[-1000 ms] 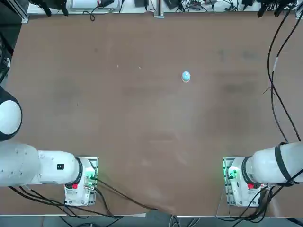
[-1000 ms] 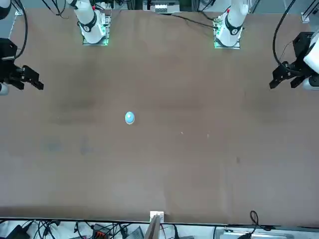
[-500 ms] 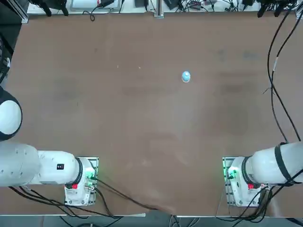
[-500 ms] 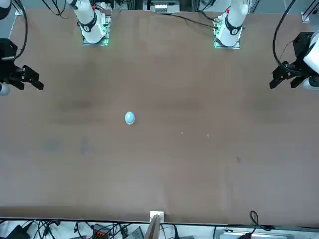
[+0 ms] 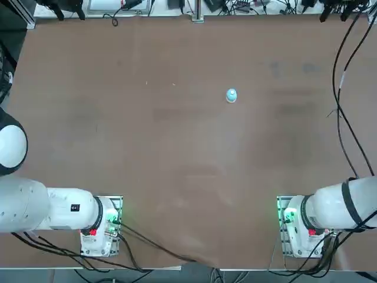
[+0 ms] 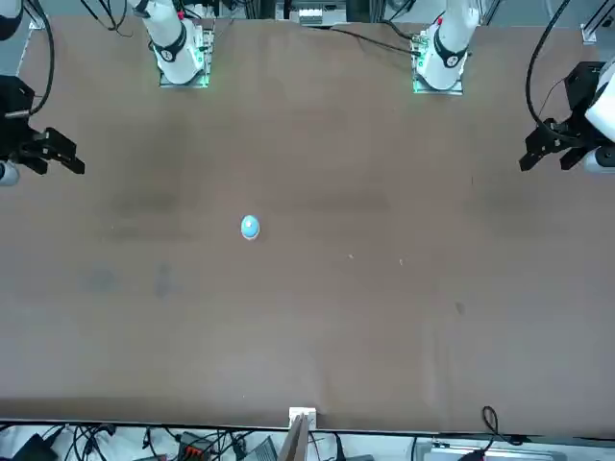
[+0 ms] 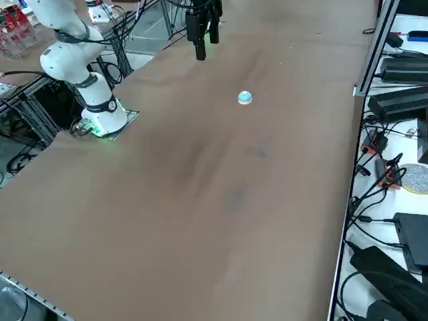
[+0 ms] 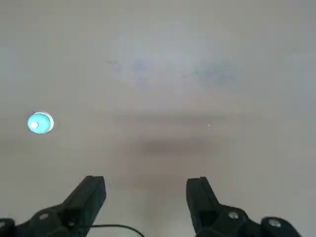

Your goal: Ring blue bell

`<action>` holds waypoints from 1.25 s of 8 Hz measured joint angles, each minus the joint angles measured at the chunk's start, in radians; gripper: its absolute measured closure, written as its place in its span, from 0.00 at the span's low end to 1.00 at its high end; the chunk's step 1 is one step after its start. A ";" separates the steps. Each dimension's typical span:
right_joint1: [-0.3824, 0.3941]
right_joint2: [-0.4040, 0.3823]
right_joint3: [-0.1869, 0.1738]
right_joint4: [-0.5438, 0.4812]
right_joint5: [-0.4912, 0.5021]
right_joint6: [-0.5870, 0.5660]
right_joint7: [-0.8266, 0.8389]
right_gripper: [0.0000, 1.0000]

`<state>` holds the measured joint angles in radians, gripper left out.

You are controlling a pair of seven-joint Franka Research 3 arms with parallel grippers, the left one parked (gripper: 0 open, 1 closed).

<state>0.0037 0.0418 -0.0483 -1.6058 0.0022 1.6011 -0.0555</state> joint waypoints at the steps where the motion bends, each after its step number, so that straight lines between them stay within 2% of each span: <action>1: 0.000 0.002 0.000 0.001 0.000 0.000 0.000 0.00; 8: 0.002 0.022 0.003 0.008 0.000 0.000 0.004 0.01; 9: 0.003 0.025 0.006 0.009 0.000 0.000 0.007 0.03; 10: 0.003 0.038 0.007 0.008 0.003 -0.002 0.008 0.11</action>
<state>0.0064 0.0801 -0.0414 -1.5974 0.0048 1.5995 -0.0476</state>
